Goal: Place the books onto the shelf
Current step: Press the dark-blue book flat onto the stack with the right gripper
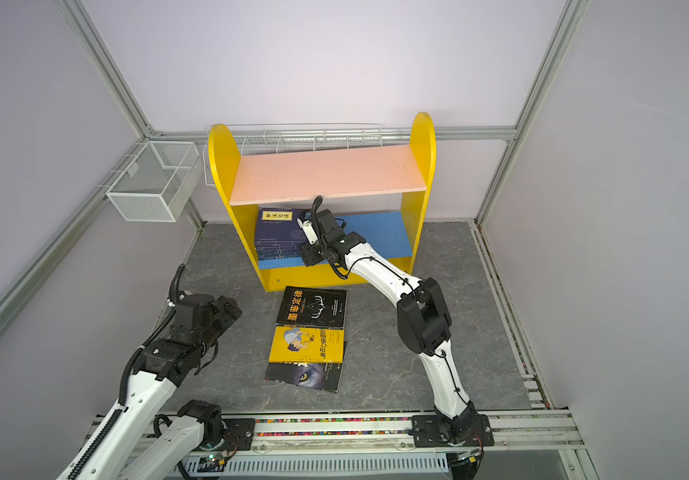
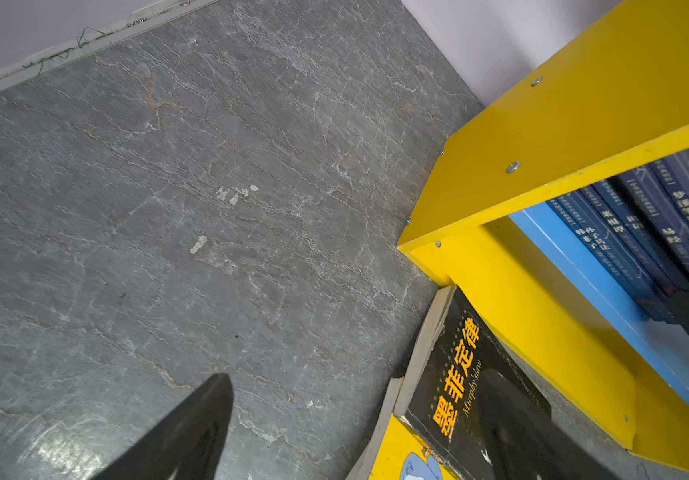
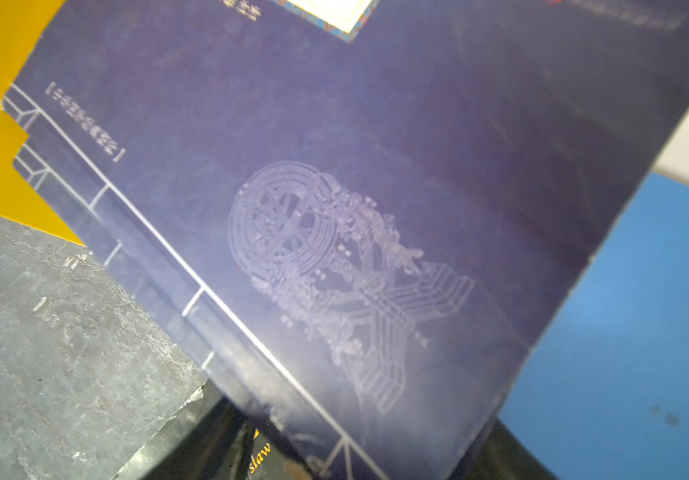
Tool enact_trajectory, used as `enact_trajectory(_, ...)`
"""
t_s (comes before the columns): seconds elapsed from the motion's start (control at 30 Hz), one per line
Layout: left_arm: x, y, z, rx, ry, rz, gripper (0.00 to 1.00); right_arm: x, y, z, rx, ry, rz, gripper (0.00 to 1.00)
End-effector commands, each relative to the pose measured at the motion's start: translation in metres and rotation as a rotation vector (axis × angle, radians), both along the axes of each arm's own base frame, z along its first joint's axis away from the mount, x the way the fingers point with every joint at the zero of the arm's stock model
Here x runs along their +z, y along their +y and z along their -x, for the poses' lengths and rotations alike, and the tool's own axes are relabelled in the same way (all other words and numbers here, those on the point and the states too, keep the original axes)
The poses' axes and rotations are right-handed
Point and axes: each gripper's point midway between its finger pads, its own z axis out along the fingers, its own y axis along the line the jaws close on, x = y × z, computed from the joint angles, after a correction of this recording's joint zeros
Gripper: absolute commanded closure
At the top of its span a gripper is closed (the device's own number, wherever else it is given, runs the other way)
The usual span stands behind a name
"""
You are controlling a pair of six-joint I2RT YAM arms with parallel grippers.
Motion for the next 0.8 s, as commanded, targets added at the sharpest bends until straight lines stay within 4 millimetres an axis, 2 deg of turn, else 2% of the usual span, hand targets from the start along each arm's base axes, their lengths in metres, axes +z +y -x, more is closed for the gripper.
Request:
enact_trajectory(0.0, -0.005, 0.003, 0.004, 0.004, 0.024, -0.010, 0.08, 0.041, 0.031, -0.007, 0.104, -0.111, -0.128, 0.41)
enact_trajectory(0.07, -0.003, 0.002, 0.003, -0.003, 0.019, -0.013, 0.08, 0.042, 0.033, -0.006, 0.113, -0.105, -0.135, 0.43)
enact_trajectory(0.13, -0.001, 0.001, 0.001, -0.012, 0.008, -0.012, 0.08, 0.043, 0.033, -0.004, 0.115, -0.102, -0.139, 0.41)
enact_trajectory(0.27, 0.003, -0.001, -0.001, -0.026, -0.002, -0.016, 0.08, 0.049, 0.027, -0.003, 0.094, -0.111, -0.149, 0.30)
enact_trajectory(0.4, 0.006, -0.002, -0.002, -0.037, -0.008, -0.019, 0.08, 0.064, 0.015, -0.002, 0.052, -0.152, -0.167, 0.21)
enact_trajectory(0.57, 0.009, -0.003, -0.004, -0.059, -0.023, -0.040, 0.09, 0.073, -0.005, 0.004, 0.005, -0.176, -0.169, 0.20)
enact_trajectory(0.77, 0.007, -0.017, -0.017, -0.117, -0.037, -0.013, 0.09, 0.088, -0.045, 0.015, -0.093, -0.152, -0.306, 0.20)
